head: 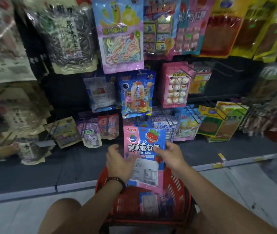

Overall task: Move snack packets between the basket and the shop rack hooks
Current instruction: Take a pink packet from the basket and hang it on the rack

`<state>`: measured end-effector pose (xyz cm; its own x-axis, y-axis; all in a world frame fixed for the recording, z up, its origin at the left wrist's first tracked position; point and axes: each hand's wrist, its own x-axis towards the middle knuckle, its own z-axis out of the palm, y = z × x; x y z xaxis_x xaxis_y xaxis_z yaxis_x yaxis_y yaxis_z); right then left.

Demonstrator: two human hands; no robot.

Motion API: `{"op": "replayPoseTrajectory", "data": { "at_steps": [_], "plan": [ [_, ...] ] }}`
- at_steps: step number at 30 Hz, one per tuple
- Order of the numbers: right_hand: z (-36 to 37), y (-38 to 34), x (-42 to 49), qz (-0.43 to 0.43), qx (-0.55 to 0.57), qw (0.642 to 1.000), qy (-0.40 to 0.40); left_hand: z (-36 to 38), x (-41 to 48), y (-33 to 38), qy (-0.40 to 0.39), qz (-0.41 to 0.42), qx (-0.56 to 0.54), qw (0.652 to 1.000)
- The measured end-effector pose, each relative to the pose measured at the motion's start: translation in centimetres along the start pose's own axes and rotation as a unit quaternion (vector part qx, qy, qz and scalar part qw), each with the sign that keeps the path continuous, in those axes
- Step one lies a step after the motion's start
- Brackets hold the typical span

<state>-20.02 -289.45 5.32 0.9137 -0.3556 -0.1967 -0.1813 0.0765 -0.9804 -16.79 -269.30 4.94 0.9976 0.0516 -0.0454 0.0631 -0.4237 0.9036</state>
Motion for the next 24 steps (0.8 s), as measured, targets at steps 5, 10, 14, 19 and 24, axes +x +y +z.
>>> {"op": "replayPoseTrajectory", "data": {
  "at_steps": [5,10,14,19,24],
  "plan": [
    [2.9,-0.1,-0.6,-0.079,-0.066,0.995,-0.004,1.7,-1.9,0.6,-0.178,0.117,-0.011,0.977],
    [3.6,-0.1,-1.1,-0.087,-0.098,0.986,-0.099,1.1,-0.2,1.0,-0.116,0.088,-0.112,0.983],
    [0.6,-1.5,0.4,-0.103,-0.183,0.975,0.074,-1.0,2.0,0.1,-0.126,0.015,-0.157,0.979],
    [-1.4,-2.5,2.3,-0.072,-0.109,0.991,0.021,-2.0,4.3,-0.1,-0.224,-0.013,-0.215,0.950],
    [-1.3,-2.6,2.8,-0.071,-0.050,0.996,0.007,-1.6,5.0,0.8,-0.210,0.000,-0.195,0.958]
  ]
}}
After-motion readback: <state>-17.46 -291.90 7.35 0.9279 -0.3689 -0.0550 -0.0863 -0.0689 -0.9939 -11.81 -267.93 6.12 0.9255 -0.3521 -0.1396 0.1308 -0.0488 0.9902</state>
